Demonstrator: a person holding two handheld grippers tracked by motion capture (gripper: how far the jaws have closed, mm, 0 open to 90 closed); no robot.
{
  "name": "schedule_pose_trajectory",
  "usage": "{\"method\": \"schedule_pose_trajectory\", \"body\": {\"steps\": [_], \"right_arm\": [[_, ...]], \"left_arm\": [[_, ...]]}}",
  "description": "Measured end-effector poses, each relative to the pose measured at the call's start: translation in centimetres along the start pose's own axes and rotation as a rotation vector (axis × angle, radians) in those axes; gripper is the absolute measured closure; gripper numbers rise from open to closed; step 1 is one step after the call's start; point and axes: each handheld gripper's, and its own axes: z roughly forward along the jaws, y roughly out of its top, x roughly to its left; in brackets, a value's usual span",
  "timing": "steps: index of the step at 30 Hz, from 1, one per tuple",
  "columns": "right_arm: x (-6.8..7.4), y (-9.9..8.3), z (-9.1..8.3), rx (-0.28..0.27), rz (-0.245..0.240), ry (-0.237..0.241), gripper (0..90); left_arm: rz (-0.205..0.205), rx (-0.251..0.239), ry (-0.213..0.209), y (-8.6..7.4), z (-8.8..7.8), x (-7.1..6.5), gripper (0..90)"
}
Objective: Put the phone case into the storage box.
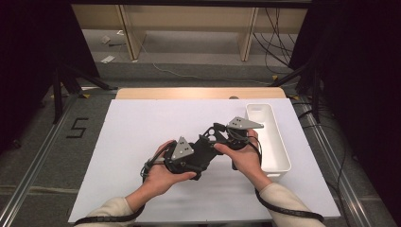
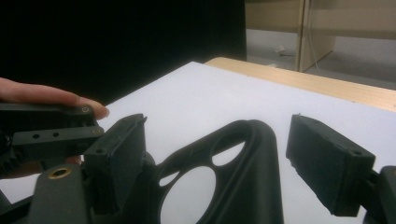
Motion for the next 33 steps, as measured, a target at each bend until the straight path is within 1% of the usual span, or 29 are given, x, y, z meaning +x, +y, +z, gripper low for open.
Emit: {"method": "schedule_pose_trajectory", "body": {"steps": [6, 12, 14, 16, 21, 24, 26, 27, 28, 30, 31, 32, 33], "right_arm": [[0.0, 0.0, 0.1, 0.002, 0.003, 0.009, 25.7], [0.0, 0.0, 0.1, 0.006, 0.024, 0.025, 34.9], [0.0, 0.0, 0.1, 0.013, 0.034, 0.037, 37.3], [0.0, 0.0, 0.1, 0.019, 0.036, 0.037, 39.2], [-0.3, 0.1, -0.1, 0.011, 0.050, 0.031, 49.2], [-0.4, 0.2, -0.2, 0.006, 0.066, 0.033, 55.0], [-0.4, 0.3, -0.3, -0.003, 0.088, 0.040, 60.6], [-0.3, 0.4, -0.4, 0.003, 0.105, 0.043, 63.0], [-0.3, 0.4, -0.5, 0.001, 0.129, 0.055, 67.9], [-0.1, 0.7, -0.7, -0.020, 0.205, 0.104, 74.0], [0.1, 0.8, -0.8, -0.025, 0.217, 0.109, 76.2], [0.4, 1.0, -0.9, -0.032, 0.229, 0.132, 77.6], [0.8, 1.3, -1.0, -0.020, 0.196, 0.121, 77.7]], "left_arm": [[-0.003, -0.003, 0.001, 0.0, 0.0, 0.0, 15.2], [-0.006, -0.003, 0.002, 0.0, 0.0, 0.0, 15.2], [-0.002, -0.004, 0.005, 0.0, 0.0, 0.0, 15.1], [-0.003, -0.004, 0.004, 0.0, 0.0, 0.0, 15.1], [-0.002, -0.011, -0.001, 0.0, 0.0, 0.0, 14.9], [0.017, -0.008, 0.007, -0.1, 0.1, 0.0, 14.7], [0.028, -0.003, 0.016, -0.1, 0.2, -0.1, 14.5], [0.030, -0.001, 0.016, -0.2, 0.3, -0.1, 14.3], [0.036, 0.004, 0.015, -0.3, 0.4, -0.1, 14.2], [0.047, -0.001, 0.013, -0.3, 0.5, -0.2, 13.7], [0.039, -0.005, 0.011, -0.2, 0.5, -0.2, 13.5], [0.031, -0.012, 0.011, -0.1, 0.4, -0.2, 18.0], [0.014, -0.008, -0.007, -0.1, 0.4, -0.2, 16.1]]}}
